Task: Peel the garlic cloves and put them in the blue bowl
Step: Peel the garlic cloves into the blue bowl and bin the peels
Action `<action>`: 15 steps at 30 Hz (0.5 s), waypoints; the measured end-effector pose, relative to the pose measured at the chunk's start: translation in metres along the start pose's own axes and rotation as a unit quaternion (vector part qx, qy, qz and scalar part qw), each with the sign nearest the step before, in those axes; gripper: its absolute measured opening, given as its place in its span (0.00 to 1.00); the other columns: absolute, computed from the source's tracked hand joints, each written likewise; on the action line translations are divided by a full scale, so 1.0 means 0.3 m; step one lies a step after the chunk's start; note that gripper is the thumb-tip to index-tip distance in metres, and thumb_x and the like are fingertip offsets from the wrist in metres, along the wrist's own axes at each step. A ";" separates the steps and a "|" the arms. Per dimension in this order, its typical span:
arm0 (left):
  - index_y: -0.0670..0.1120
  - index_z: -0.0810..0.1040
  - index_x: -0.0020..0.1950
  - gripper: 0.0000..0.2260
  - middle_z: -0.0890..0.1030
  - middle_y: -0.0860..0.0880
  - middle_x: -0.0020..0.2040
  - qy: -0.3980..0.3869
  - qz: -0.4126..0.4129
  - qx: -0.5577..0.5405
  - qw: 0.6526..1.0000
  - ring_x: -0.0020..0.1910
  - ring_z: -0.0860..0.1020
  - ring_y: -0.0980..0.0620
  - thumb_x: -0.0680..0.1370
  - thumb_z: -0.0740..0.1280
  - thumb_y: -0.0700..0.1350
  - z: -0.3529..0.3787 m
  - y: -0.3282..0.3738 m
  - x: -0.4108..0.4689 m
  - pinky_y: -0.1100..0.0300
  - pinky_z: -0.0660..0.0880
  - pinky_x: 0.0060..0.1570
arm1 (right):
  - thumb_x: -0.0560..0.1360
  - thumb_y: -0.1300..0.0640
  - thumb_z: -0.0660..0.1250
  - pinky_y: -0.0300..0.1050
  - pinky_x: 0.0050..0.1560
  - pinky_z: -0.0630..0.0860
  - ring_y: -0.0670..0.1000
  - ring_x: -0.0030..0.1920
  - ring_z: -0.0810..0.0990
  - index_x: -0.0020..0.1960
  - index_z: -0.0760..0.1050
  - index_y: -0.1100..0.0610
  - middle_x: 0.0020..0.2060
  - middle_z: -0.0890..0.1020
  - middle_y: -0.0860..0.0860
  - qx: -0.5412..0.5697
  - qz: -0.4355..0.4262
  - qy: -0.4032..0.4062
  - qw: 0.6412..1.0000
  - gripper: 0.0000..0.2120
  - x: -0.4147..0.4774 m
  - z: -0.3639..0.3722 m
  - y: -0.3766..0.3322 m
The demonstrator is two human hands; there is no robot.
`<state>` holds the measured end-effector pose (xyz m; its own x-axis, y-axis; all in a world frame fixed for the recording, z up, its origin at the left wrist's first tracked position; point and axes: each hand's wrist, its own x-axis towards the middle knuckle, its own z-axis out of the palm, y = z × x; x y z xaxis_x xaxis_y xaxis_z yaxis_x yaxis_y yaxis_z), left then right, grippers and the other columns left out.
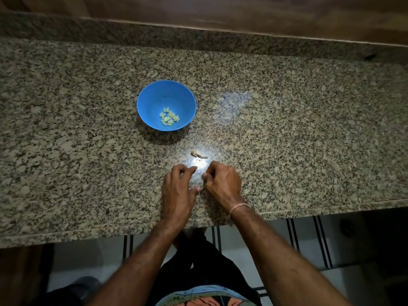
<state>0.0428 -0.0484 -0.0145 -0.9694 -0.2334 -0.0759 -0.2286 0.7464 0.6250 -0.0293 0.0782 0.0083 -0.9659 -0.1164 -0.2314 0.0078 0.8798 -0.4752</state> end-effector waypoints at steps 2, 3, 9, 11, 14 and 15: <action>0.53 0.74 0.73 0.28 0.70 0.52 0.66 -0.005 -0.001 0.002 1.000 0.62 0.68 0.51 0.75 0.78 0.43 0.001 0.003 -0.001 0.51 0.74 0.59 | 0.81 0.53 0.71 0.44 0.40 0.80 0.48 0.36 0.81 0.47 0.78 0.52 0.36 0.82 0.47 -0.026 -0.011 0.003 1.000 0.05 -0.008 0.002 -0.005; 0.53 0.74 0.73 0.28 0.70 0.52 0.66 -0.006 -0.003 0.001 1.000 0.63 0.68 0.50 0.75 0.78 0.43 0.002 0.005 -0.002 0.52 0.74 0.59 | 0.81 0.53 0.71 0.44 0.40 0.79 0.48 0.36 0.80 0.47 0.78 0.52 0.36 0.81 0.47 -0.028 -0.012 0.004 1.000 0.05 -0.012 0.004 -0.005; 0.54 0.76 0.71 0.25 0.69 0.54 0.64 -0.009 -0.006 -0.054 0.999 0.62 0.69 0.50 0.75 0.78 0.44 -0.009 -0.003 0.006 0.49 0.75 0.59 | 0.78 0.53 0.75 0.46 0.46 0.83 0.47 0.41 0.85 0.44 0.82 0.52 0.38 0.86 0.48 0.197 0.047 -0.055 0.978 0.06 -0.004 -0.033 0.058; 0.55 0.80 0.66 0.19 0.72 0.57 0.61 -0.010 -0.027 -0.100 0.995 0.61 0.71 0.52 0.77 0.77 0.45 -0.012 -0.005 0.014 0.49 0.77 0.58 | 0.79 0.57 0.73 0.49 0.49 0.86 0.52 0.43 0.87 0.48 0.83 0.59 0.42 0.87 0.54 0.353 0.094 -0.088 0.927 0.05 -0.022 -0.061 0.076; 0.58 0.84 0.56 0.06 0.81 0.61 0.53 -0.035 -0.101 -0.216 0.970 0.55 0.80 0.57 0.79 0.74 0.50 -0.025 0.023 0.025 0.48 0.82 0.55 | 0.81 0.63 0.70 0.48 0.50 0.84 0.55 0.45 0.85 0.57 0.81 0.65 0.48 0.86 0.61 0.509 0.150 -0.141 0.835 0.07 -0.063 -0.083 0.075; 0.58 0.84 0.54 0.05 0.84 0.59 0.51 -0.046 -0.130 -0.266 0.954 0.53 0.82 0.58 0.79 0.73 0.50 -0.028 0.040 0.026 0.47 0.83 0.54 | 0.81 0.64 0.69 0.47 0.50 0.84 0.55 0.45 0.85 0.58 0.80 0.65 0.48 0.86 0.60 0.535 0.160 -0.150 0.816 0.08 -0.071 -0.083 0.074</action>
<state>0.0333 -0.0466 -0.0012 -0.8953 -0.2941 -0.3346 -0.4088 0.2439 0.8794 -0.0149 0.1117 0.0237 -0.7650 -0.2082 -0.6095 0.6231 0.0003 -0.7822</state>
